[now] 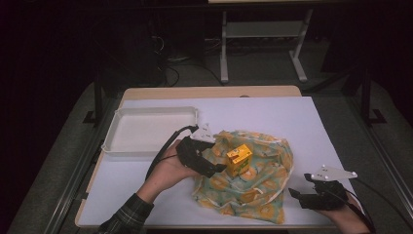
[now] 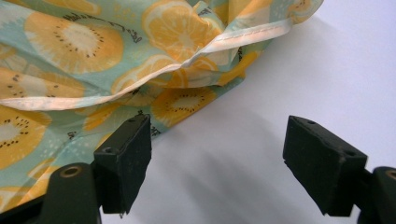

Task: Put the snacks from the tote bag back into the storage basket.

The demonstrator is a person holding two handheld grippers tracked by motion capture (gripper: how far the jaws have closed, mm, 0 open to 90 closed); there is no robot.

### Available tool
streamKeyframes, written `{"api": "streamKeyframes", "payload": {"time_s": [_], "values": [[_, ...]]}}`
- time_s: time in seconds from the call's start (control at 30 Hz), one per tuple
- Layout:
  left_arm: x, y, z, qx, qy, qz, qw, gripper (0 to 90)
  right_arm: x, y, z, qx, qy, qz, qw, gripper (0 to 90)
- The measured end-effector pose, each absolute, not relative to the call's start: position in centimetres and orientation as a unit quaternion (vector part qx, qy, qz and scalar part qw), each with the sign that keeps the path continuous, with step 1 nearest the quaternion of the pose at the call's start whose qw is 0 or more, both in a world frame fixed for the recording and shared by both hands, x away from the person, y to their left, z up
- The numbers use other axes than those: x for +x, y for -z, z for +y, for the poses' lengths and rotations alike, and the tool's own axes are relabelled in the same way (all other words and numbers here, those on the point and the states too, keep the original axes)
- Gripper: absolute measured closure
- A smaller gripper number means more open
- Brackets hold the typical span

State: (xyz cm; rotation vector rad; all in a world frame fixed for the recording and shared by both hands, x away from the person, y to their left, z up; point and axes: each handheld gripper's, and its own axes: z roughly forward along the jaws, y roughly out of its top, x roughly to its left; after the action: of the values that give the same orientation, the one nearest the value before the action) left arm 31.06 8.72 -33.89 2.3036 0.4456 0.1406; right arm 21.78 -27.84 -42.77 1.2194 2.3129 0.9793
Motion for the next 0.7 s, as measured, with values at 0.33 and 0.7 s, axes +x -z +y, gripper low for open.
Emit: {"api": "streamKeyframes", "payload": {"time_s": [0.33,0.7], "values": [[31.8,34.7,6.5,0.912,-0.045,0.164,0.374,19.5,21.8,42.8,-27.8,0.430,-0.345,0.816,0.173,23.0],[32.6,36.4,4.1,0.919,-0.042,0.170,0.354,19.9,21.9,42.8,-28.0,0.431,-0.345,0.816,0.172,23.0]]}}
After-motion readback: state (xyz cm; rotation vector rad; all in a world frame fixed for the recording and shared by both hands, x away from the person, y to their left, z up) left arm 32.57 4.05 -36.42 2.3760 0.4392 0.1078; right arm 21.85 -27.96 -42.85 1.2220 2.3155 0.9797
